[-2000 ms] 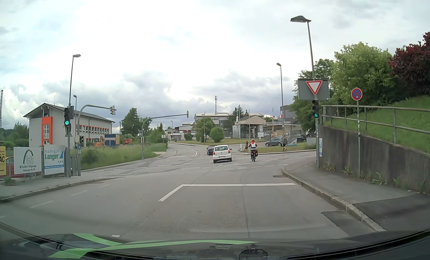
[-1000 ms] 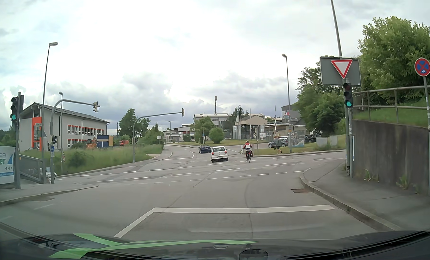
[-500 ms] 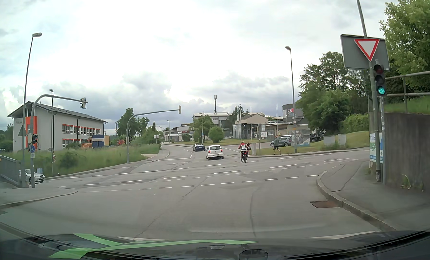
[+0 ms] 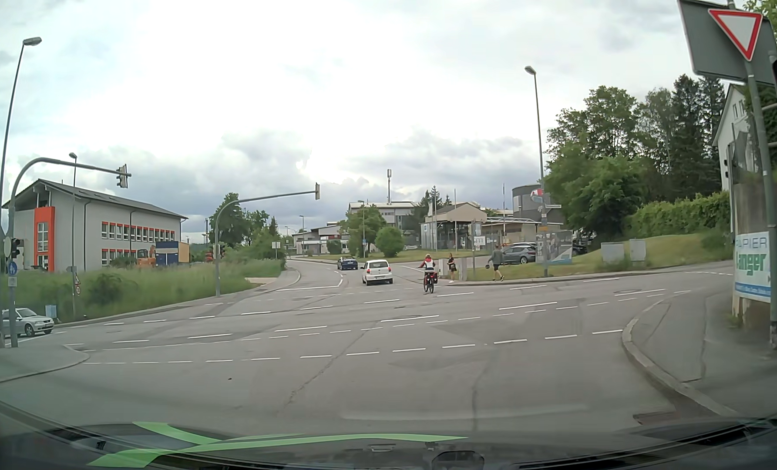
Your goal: Follow the waypoints while adhering to traffic rules and regulations
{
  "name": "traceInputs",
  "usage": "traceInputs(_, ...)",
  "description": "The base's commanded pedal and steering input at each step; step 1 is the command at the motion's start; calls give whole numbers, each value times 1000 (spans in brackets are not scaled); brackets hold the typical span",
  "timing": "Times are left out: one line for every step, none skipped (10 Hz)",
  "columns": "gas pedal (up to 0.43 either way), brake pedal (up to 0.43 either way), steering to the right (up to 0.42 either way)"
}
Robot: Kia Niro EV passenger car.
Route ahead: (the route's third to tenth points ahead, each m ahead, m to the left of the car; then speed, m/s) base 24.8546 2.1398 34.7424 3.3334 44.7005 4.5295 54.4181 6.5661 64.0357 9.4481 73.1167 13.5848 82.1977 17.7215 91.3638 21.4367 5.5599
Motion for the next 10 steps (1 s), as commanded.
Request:
traceInputs(150,0,-4)
traceInputs(150,0,-4)
traceInputs(150,0,-4)
traceInputs(150,0,-4)
traceInputs(150,0,-4)
traceInputs(138,0,-4)
traceInputs(138,0,-4)
traceInputs(138,0,-4)
traceInputs(138,0,-4)
traceInputs(138,0,-4)
